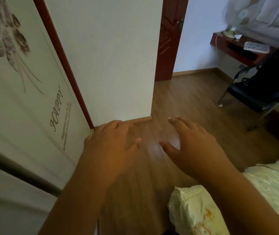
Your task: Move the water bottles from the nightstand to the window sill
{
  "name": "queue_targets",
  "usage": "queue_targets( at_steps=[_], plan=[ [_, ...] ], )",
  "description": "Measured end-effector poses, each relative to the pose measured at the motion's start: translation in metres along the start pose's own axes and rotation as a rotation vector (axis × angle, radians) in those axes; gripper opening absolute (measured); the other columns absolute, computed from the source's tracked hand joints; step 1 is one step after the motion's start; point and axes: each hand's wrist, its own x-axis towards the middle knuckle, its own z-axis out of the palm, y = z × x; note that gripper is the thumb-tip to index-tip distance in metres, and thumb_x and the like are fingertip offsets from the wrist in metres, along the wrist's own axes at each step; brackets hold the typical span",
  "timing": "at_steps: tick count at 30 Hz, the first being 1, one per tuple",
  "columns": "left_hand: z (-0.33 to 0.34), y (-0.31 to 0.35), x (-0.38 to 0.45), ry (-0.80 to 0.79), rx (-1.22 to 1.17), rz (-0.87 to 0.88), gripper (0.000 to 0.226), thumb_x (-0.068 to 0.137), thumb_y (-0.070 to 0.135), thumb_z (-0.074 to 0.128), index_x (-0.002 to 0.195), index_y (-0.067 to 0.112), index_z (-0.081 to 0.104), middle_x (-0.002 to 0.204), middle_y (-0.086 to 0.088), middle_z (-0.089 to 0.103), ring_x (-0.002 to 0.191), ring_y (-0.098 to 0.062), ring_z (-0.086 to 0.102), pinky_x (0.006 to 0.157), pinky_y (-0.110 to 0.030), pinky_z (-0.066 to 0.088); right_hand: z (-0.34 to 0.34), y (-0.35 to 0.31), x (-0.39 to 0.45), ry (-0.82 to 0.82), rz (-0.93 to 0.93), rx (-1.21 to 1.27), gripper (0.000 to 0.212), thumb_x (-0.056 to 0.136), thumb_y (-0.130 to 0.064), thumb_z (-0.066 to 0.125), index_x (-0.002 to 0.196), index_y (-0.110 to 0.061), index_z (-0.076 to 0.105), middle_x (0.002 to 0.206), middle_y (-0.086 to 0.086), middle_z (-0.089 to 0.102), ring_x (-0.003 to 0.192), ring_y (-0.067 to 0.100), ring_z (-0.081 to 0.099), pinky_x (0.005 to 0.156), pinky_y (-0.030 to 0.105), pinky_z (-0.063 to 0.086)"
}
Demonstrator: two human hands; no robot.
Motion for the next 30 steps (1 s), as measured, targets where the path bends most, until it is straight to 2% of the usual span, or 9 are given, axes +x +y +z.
queue_targets(
  at_steps=[4,13,17,21,25,30],
  plan=[
    [-0.007,-0.021,0.027,0.134,0.029,0.035,0.065,0.097,0.066,0.036,0.154,0.036,0.033,0.159,0.011,0.034,0.144,-0.015,0.033,0.115,-0.040,0.030,0.013,-0.010,0.041,-0.013,-0.025,0.017,0.077,0.086,-0.076,0.041,0.151,-0.039,0.024,0.159,-0.011,0.031,0.145,0.018,0.032,0.114,0.043,0.027],
    [-0.031,-0.035,0.120,0.256,0.100,-0.017,0.057,0.095,0.066,0.040,0.145,0.038,0.043,0.149,0.013,0.046,0.135,-0.012,0.042,0.106,-0.036,0.038,0.034,-0.010,0.173,-0.039,-0.096,0.096,0.074,0.088,-0.074,0.045,0.151,-0.041,0.025,0.159,-0.012,0.031,0.144,0.019,0.035,0.113,0.046,0.034],
    [-0.052,-0.020,0.172,0.278,0.123,-0.024,0.056,0.096,0.064,0.043,0.146,0.039,0.042,0.150,0.014,0.044,0.138,-0.012,0.040,0.109,-0.041,0.037,0.024,-0.003,0.235,-0.030,-0.124,0.147,0.075,0.089,-0.069,0.050,0.153,-0.039,0.024,0.160,-0.011,0.029,0.144,0.018,0.033,0.114,0.046,0.031],
    [-0.066,0.010,0.222,0.308,0.108,-0.009,0.059,0.095,0.064,0.046,0.147,0.040,0.040,0.154,0.015,0.041,0.142,-0.013,0.037,0.114,-0.042,0.035,0.004,0.013,0.284,0.008,-0.119,0.156,0.076,0.089,-0.073,0.045,0.153,-0.037,0.024,0.159,-0.010,0.032,0.144,0.018,0.035,0.115,0.048,0.034],
    [-0.068,0.043,0.265,0.223,0.114,0.039,0.067,0.090,0.067,0.052,0.150,0.044,0.034,0.159,0.016,0.034,0.143,-0.013,0.036,0.115,-0.039,0.032,-0.014,0.038,0.316,0.028,-0.057,0.122,0.077,0.088,-0.075,0.043,0.153,-0.039,0.023,0.159,-0.010,0.033,0.143,0.020,0.036,0.115,0.048,0.034],
    [-0.073,0.078,0.321,0.232,0.132,0.114,0.072,0.084,0.076,0.038,0.150,0.046,0.034,0.159,0.017,0.034,0.143,-0.013,0.038,0.113,-0.039,0.034,-0.029,0.073,0.343,0.064,0.035,0.092,0.077,0.085,-0.077,0.042,0.151,-0.041,0.023,0.158,-0.011,0.035,0.141,0.019,0.039,0.112,0.049,0.037]
  ],
)
